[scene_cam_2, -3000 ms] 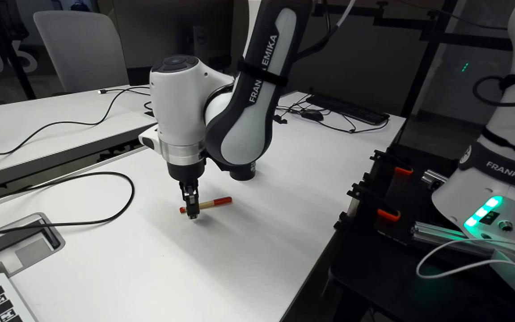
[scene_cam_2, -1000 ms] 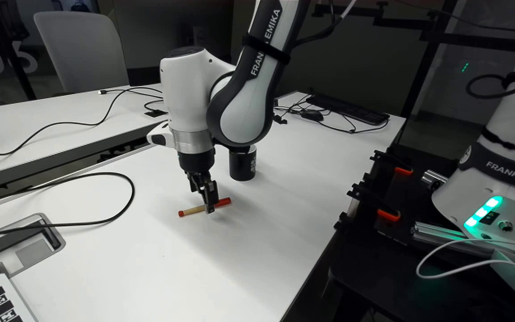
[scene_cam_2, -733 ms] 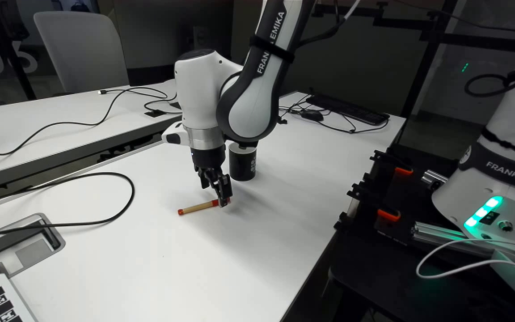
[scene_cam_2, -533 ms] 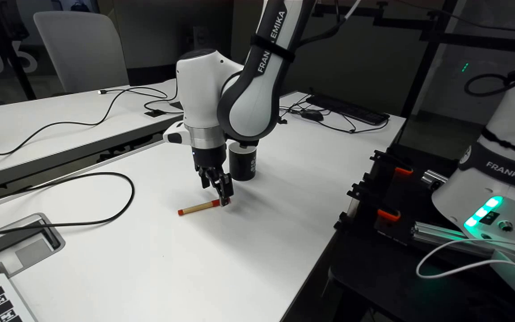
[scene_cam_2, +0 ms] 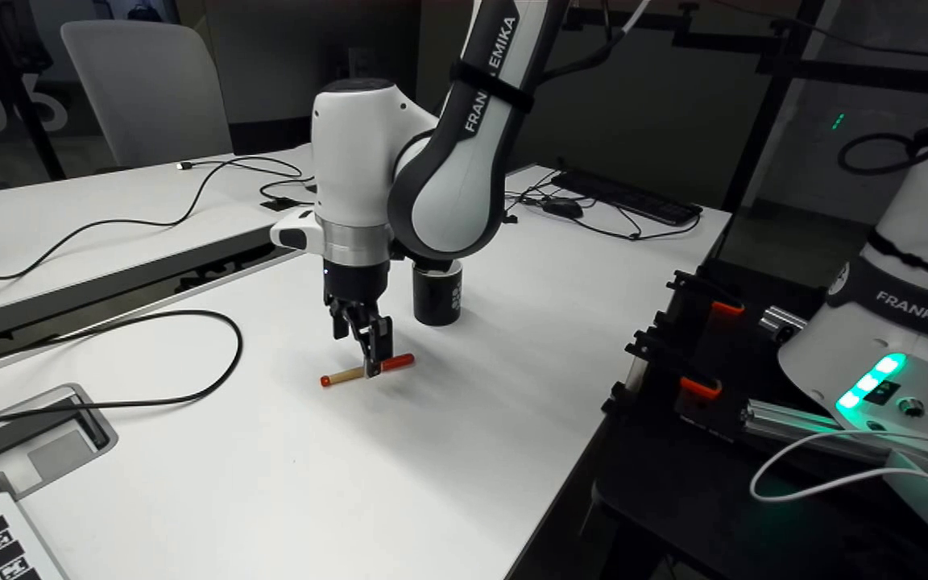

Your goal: Pick up the pen from the table and place it in the black mug cup.

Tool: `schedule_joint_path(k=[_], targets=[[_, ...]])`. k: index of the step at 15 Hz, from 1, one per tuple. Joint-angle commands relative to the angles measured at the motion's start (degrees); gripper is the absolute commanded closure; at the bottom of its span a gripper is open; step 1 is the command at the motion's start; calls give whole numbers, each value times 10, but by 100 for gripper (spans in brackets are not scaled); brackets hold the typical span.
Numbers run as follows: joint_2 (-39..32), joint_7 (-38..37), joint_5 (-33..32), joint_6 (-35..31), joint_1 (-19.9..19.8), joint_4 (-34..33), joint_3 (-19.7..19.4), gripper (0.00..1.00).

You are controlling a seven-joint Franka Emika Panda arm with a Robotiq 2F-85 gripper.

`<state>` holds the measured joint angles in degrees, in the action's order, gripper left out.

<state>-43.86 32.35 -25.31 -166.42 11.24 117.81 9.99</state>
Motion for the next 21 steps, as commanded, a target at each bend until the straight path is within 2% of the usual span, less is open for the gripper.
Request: schedule_joint_path(k=[1, 10, 17, 21], targets=[[-1, -37, -3, -33, 15, 9, -6, 0], [-16, -129, 10, -57, 53, 6, -21, 0], [-21, -182, 7, -74, 102, -1, -72, 0], [-28, -190, 5, -70, 113, -5, -93, 0]])
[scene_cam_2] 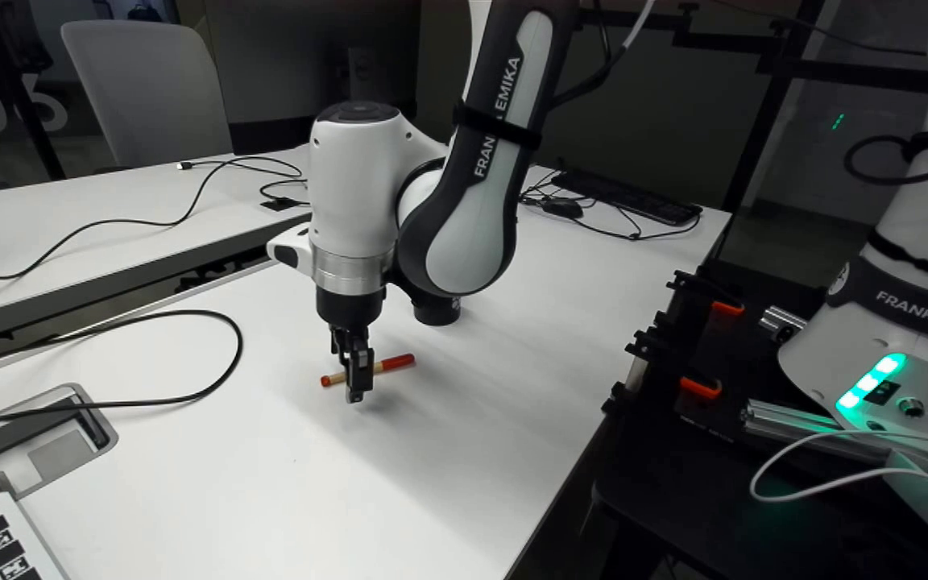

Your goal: Pick up the pen from the table and place it in the black mug cup.

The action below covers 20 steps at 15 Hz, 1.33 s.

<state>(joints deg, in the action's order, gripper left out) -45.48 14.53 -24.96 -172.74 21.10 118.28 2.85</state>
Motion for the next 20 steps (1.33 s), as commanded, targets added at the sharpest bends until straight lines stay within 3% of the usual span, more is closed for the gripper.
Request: schedule_joint_path(k=[1, 6, 8, 17, 19, 20], targets=[[-14, -11, 1, -8, 14, -10, -24, 0], [-24, -11, 0, -9, 15, -13, -36, 2], [-26, -11, 0, -9, 15, -14, -38, 26], [-24, -22, 2, -9, 28, -20, -47, 92], [-23, -29, 2, -10, 32, -21, -52, 100], [-21, -32, 2, -11, 35, -20, -55, 97]])
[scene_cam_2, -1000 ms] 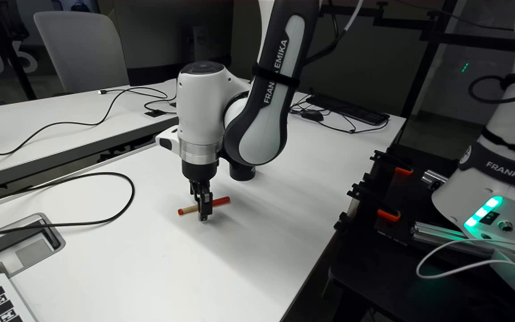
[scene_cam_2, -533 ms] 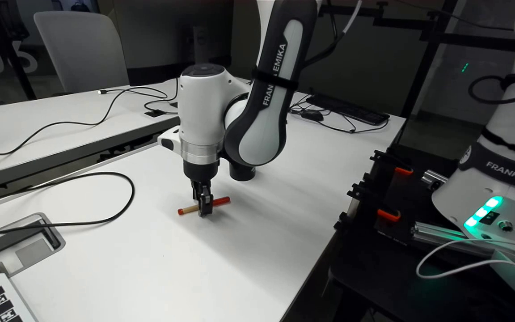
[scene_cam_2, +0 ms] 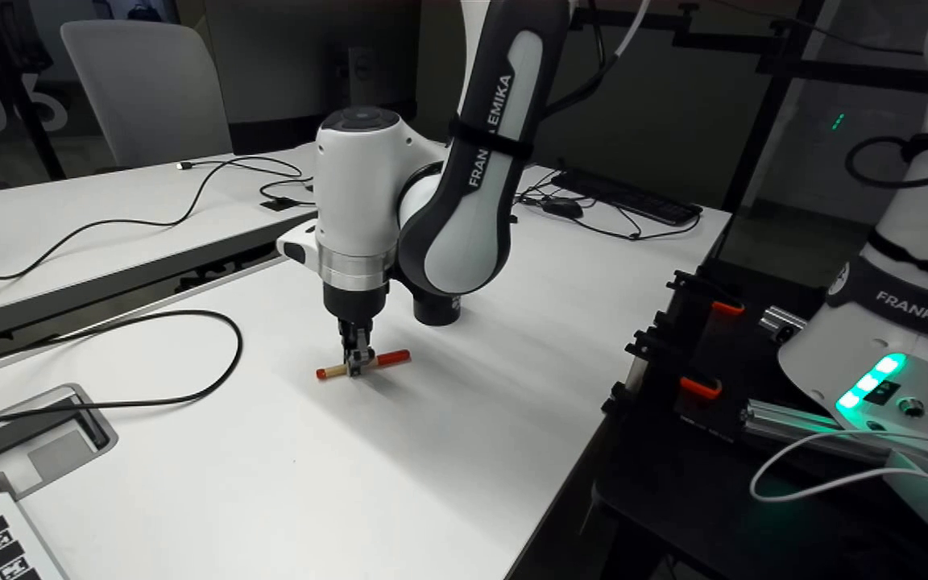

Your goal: Pick up the pen from the table and place it in the black mug cup.

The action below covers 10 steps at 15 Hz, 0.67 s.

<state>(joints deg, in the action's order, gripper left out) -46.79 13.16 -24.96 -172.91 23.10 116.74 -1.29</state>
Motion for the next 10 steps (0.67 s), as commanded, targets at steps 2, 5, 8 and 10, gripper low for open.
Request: schedule_joint_path(k=[2, 5, 8, 10], targets=[[-9, -27, 2, -26, 18, -2, -17, 96], [-9, -33, 5, -68, 20, 5, -21, 96], [-7, -34, 13, -123, 27, 14, -30, 96], [-5, -30, 22, -157, 34, 23, -40, 96]])
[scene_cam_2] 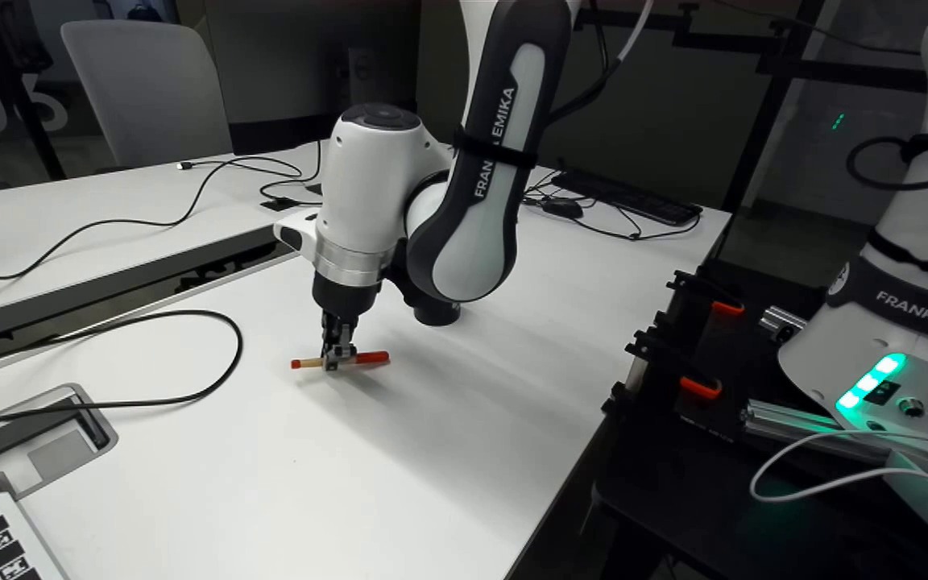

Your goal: Pick up the pen from the table and place it in the black mug cup.

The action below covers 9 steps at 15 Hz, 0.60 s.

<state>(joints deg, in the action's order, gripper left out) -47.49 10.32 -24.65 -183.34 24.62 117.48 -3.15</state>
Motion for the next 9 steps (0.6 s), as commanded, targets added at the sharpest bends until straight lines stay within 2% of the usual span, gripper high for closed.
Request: schedule_joint_path(k=[1, 4, 8, 9], targets=[[4, 2, 25, -64, 24, 19, -27, 96], [14, 7, 48, -90, 54, 37, -59, 96], [29, 6, 115, -132, 127, 75, -133, 96], [10, 23, 100, -106, 83, 40, -89, 85]])
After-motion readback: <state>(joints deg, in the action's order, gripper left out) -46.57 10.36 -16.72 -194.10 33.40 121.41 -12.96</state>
